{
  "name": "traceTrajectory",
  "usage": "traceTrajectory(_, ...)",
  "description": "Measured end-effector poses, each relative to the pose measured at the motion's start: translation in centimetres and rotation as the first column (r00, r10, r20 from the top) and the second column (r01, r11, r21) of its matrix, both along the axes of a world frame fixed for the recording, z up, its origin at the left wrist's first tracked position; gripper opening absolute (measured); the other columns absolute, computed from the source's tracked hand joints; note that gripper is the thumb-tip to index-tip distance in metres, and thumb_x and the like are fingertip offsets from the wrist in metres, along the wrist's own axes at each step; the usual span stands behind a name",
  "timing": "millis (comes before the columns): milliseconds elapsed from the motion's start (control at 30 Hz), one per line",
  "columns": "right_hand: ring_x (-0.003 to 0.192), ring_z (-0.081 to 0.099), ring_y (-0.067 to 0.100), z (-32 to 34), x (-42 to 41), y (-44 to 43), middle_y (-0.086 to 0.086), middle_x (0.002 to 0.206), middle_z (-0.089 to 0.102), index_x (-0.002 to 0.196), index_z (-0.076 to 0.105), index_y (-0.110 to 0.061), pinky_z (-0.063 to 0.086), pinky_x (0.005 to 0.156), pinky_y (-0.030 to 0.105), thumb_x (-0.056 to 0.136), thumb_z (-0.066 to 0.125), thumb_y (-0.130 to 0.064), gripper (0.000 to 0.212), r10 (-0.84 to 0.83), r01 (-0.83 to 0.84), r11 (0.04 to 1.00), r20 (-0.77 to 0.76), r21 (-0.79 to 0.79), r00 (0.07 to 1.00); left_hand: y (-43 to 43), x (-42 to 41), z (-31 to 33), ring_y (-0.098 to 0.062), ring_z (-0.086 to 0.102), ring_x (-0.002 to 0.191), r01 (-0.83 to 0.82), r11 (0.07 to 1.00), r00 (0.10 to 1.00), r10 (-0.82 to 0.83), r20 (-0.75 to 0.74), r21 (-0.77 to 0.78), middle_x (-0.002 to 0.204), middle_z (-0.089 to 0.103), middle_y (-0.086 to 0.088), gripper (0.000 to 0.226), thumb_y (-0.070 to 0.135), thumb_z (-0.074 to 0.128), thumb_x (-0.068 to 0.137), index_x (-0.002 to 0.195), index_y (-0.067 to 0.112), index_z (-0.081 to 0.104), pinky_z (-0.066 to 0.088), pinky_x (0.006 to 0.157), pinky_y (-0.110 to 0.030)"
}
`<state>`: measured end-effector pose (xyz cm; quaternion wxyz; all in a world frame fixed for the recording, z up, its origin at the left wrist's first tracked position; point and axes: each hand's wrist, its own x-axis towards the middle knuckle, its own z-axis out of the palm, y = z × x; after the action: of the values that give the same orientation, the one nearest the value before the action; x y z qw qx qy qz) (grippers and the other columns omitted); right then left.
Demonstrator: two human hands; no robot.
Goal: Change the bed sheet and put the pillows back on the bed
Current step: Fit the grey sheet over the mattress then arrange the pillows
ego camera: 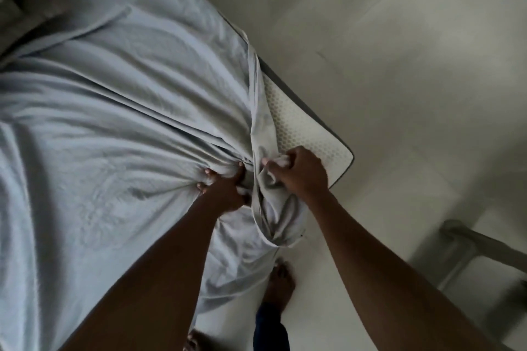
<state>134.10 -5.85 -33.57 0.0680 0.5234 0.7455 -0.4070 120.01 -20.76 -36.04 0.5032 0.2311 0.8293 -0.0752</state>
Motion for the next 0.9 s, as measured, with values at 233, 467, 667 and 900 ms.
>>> traceTrajectory(233, 0.091, 0.067, 0.024, -0.6, 0.9, 6.4, 0.005, 0.094, 0.073, 0.082, 0.065, -0.024, 0.037, 0.068, 0.025, 0.083, 0.076, -0.039, 0.019, 0.145, -0.144, 0.989, -0.029, 0.036, 0.989, 1.4, -1.3, 1.4, -0.05, -0.012, 0.15, 0.086, 0.996, 0.995, -0.084, 0.057, -0.035, 0.158, -0.005, -0.038, 0.092, 0.056, 0.065, 0.088, 0.156, 0.051, 0.003, 0.022, 0.119, -0.062)
traceTrajectory(467, 0.105, 0.064, 0.037, 0.3, 0.9, 14.1, 0.016, 0.108, 0.07, 0.101, 0.071, -0.012, 0.05, 0.084, 0.04, 0.088, 0.048, -0.028, 0.031, -0.49, 0.492, 0.83, -0.077, 0.264, 0.868, 8.8, -3.1, 5.3, -0.03, 0.059, 0.123, 0.126, 0.964, 0.983, -0.089, -0.162, 0.234, 0.133, 0.064, -0.01, 0.038, 0.041, 0.053, 0.098, 0.122, 0.016, 0.069, 0.047, 0.1, -0.036)
traceTrajectory(667, 0.111, 0.064, 0.032, -1.6, -1.7, 15.3, 0.012, 0.112, 0.071, 0.104, 0.068, -0.017, 0.047, 0.096, 0.04, 0.1, 0.042, -0.055, 0.046, -0.039, 0.04, 0.999, 0.036, -0.023, 0.999, 14.5, -1.2, 3.0, -0.03, 0.055, 0.129, 0.034, 0.968, 0.999, -0.031, -0.016, 0.247, 0.138, 0.06, -0.01, 0.057, 0.06, 0.063, 0.087, 0.13, 0.023, 0.053, 0.043, 0.103, -0.036)
traceTrajectory(900, 0.1, 0.064, 0.031, -1.3, -3.3, 17.3, 0.009, 0.098, 0.066, 0.089, 0.053, -0.014, 0.048, 0.083, 0.037, 0.09, 0.067, -0.036, 0.026, 0.327, -0.327, 0.945, 0.102, -0.018, 0.939, 15.9, -1.9, 3.3, -0.032, 0.055, 0.126, -0.039, 0.983, 0.999, 0.032, 0.042, 0.178, 0.134, 0.06, -0.011, 0.045, 0.049, 0.065, 0.089, 0.121, 0.019, 0.054, 0.043, 0.099, -0.037)
